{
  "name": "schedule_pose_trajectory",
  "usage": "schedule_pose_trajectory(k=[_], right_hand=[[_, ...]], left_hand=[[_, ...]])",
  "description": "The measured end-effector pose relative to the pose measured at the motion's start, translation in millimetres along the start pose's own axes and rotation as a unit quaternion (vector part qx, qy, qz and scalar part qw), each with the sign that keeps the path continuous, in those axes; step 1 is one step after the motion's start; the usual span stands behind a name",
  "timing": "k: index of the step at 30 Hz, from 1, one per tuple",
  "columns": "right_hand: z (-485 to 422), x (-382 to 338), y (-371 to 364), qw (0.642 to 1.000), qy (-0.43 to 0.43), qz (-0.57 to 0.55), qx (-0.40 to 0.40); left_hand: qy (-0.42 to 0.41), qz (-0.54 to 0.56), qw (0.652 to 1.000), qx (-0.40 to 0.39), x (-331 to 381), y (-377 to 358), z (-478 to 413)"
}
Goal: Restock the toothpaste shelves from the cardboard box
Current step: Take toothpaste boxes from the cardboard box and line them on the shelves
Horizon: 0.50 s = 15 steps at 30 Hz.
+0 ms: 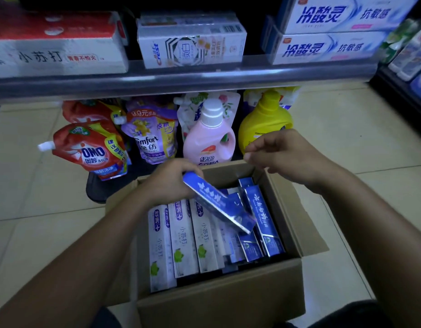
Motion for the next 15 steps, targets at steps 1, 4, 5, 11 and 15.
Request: schedule_pose_trajectory(k=[1, 4, 5, 11, 15], right_hand=[[3, -1, -1, 1.0, 0.008, 0.007, -0.02], [12, 0, 0, 0.998, 0.018, 0.019, -0.064], [14, 2, 2, 0.998, 0.018, 0.018, -0.063], [20, 4, 24, 0.998, 0.041, -0.019, 0.045], [23, 9, 47, 0.987, 0.023, -0.059, 0.148]], left_hand=[[0.026, 0.063, 0.998, 0.017, 0, 7, 0], [0.053, 0.203, 0.974, 0.08, 6, 15, -6], [0.057, 0.234, 0.966, 0.097, 10, 14, -8], [0.06, 0.361, 0.923, 0.118, 26, -12, -19], [0.075, 0.366, 0.922, 0.098, 22, -40, -33]])
Point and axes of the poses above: each hand's wrist, its own z-axis away from the middle knuckle, its own y-axis out of the back of the hand, x = y × z, the point moved 4 cm from there along -z, towards the middle knuckle, and after that the axes turned 8 degrees about z, right-handed, at the moved point
